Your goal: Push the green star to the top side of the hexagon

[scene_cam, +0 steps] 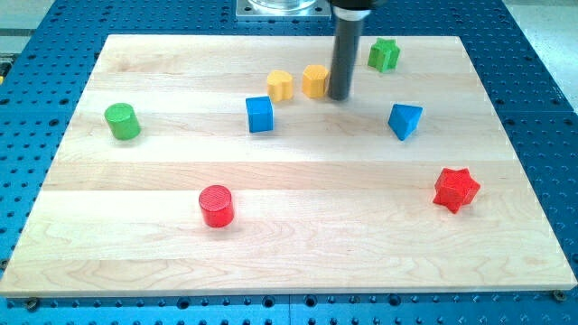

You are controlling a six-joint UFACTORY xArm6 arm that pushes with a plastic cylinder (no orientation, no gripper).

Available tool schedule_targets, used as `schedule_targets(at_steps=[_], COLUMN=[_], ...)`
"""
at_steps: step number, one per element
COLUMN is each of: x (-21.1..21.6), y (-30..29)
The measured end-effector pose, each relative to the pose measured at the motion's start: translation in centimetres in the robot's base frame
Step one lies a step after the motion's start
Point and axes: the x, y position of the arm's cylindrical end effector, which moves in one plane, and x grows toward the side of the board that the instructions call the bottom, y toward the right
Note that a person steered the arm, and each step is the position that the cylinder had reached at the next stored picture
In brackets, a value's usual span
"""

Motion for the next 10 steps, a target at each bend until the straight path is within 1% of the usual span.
schedule_targets(at_steps=[1, 2, 3, 4, 5, 6, 7, 8, 10], x=[-0.8, -4.9, -6.7, -7.5, -9.7, -8.3, -9.0, -11.6, -8.3], y=[3.4, 9.3, 12.7, 17.1, 16.1, 9.5, 12.6, 12.3, 1.2])
